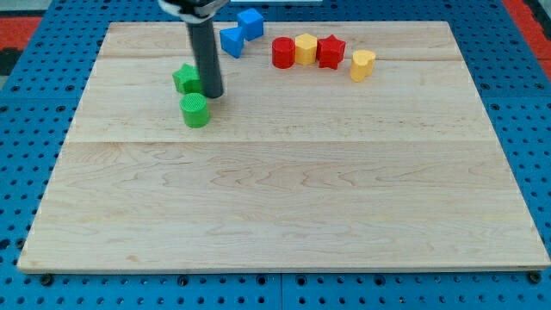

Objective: Point your arm at the red circle

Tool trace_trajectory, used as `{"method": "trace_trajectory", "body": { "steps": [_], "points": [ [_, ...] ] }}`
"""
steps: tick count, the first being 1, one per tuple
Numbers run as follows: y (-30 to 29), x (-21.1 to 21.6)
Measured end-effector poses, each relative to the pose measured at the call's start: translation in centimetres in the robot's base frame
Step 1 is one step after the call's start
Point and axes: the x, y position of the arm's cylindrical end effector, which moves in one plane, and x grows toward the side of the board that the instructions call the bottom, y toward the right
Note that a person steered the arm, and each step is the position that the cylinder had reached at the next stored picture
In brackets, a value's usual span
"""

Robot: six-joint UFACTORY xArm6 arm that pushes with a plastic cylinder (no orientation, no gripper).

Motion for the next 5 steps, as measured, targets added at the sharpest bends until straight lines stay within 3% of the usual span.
{"method": "trace_trajectory", "body": {
  "steps": [1,2,3,4,5],
  "points": [
    [7.9,-0.6],
    [18.0,3.4],
    [31.3,0.6],
    [32.0,-11.3],
    [30.4,-14.8]
  ]
}}
